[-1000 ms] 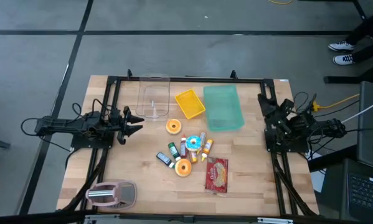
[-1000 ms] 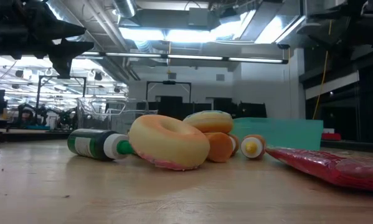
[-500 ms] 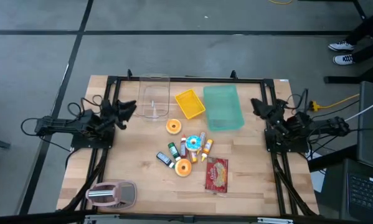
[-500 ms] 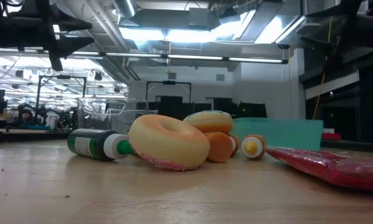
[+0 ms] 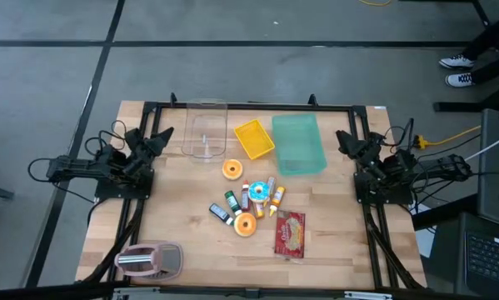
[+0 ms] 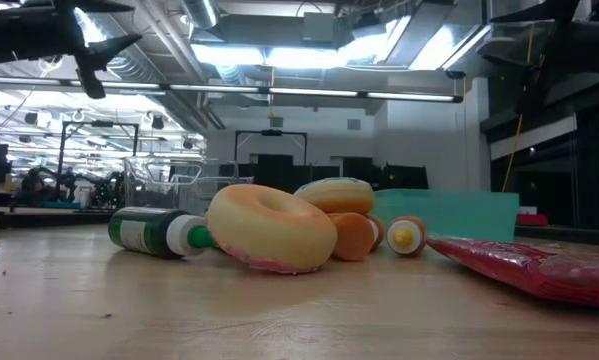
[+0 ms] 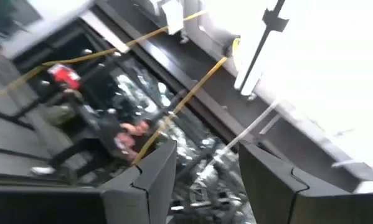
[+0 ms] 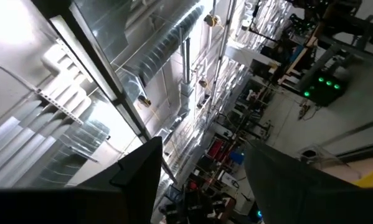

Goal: Pick & Place Food Item
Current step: Put the red popcorn bag into the green bin

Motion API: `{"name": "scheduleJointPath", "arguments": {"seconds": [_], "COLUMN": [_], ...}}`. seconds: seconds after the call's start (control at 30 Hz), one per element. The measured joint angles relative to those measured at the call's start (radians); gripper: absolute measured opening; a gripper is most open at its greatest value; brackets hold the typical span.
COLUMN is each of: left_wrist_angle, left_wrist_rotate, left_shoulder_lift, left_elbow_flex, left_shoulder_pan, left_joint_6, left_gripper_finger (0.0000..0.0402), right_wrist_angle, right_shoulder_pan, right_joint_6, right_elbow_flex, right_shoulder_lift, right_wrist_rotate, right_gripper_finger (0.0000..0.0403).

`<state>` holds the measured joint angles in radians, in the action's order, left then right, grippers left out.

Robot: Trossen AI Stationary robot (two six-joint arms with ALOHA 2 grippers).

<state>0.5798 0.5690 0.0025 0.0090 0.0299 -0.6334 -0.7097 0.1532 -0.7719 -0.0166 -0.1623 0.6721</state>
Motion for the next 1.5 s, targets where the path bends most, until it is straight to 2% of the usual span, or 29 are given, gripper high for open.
{"name": "scheduleJointPath", "arguments": {"seconds": [0.13, 0.27, 0.37, 0.47, 0.63, 0.77, 0.87, 0.97, 1.03, 1.17, 1.23, 1.33, 1.43, 1.5], "left_wrist_angle": [0.001, 0.028, 0.049, 0.089, 0.158, 0.124, 0.010, -0.260, -0.536, -1.002, -1.146, -1.351, -1.526, -1.576], "left_wrist_rotate": [0.058, 0.061, 0.007, -0.027, -0.043, -0.103, -0.155, -0.141, -0.078, 0.005, -0.002, -0.041, -0.072, -0.099], "left_shoulder_lift": [0.000, 0.000, 0.000, 0.000, 0.005, 0.057, 0.135, 0.251, 0.352, 0.589, 0.697, 0.840, 0.955, 1.010], "left_elbow_flex": [0.000, 0.000, 0.000, 0.006, 0.114, 0.278, 0.431, 0.622, 0.763, 1.010, 1.114, 1.250, 1.328, 1.337], "left_shoulder_pan": [0.000, 0.000, 0.000, 0.000, 0.000, 0.000, 0.000, 0.000, 0.000, 0.000, 0.000, 0.000, 0.000, 0.000], "left_joint_6": [-0.105, -0.192, -0.209, -0.200, 0.024, 0.227, 0.340, 0.389, 0.379, 0.358, 0.359, 0.359, 0.355, 0.339], "left_gripper_finger": [0.0169, 0.0169, 0.0169, 0.0169, 0.0169, 0.0169, 0.0169, 0.0169, 0.0169, 0.0169, 0.0169, 0.0169, 0.0169, 0.0169], "right_wrist_angle": [0.000, 0.000, 0.000, -0.019, -0.076, -0.076, -0.076, -0.048, 0.060, 0.462, 0.690, 1.015, 1.312, 1.480], "right_shoulder_pan": [-0.001, 0.000, 0.000, -0.003, -0.006, -0.006, -0.006, -0.006, -0.006, -0.006, -0.006, -0.006, -0.006, -0.006], "right_joint_6": [0.003, 0.067, 0.122, 0.094, 0.058, 0.174, 0.295, 0.415, 0.478, 0.501, 0.458, 0.366, 0.281, 0.213], "right_elbow_flex": [0.000, 0.000, 0.000, 0.000, -0.032, -0.141, -0.251, -0.370, -0.462, -0.678, -0.794, -0.967, -1.115, -1.181], "right_shoulder_lift": [0.000, 0.000, 0.000, 0.000, -0.005, -0.055, -0.120, -0.208, -0.271, -0.407, -0.480, -0.589, -0.700, -0.765], "right_wrist_rotate": [-0.030, -0.048, 0.016, 0.072, -0.053, -0.109, -0.159, -0.171, -0.152, -0.047, -0.013, -0.021, -0.086, -0.147], "right_gripper_finger": [0.0223, 0.0223, 0.0223, 0.0223, 0.0223, 0.0223, 0.0223, 0.0223, 0.0223, 0.0223, 0.0223, 0.0223, 0.0223, 0.0223]}}
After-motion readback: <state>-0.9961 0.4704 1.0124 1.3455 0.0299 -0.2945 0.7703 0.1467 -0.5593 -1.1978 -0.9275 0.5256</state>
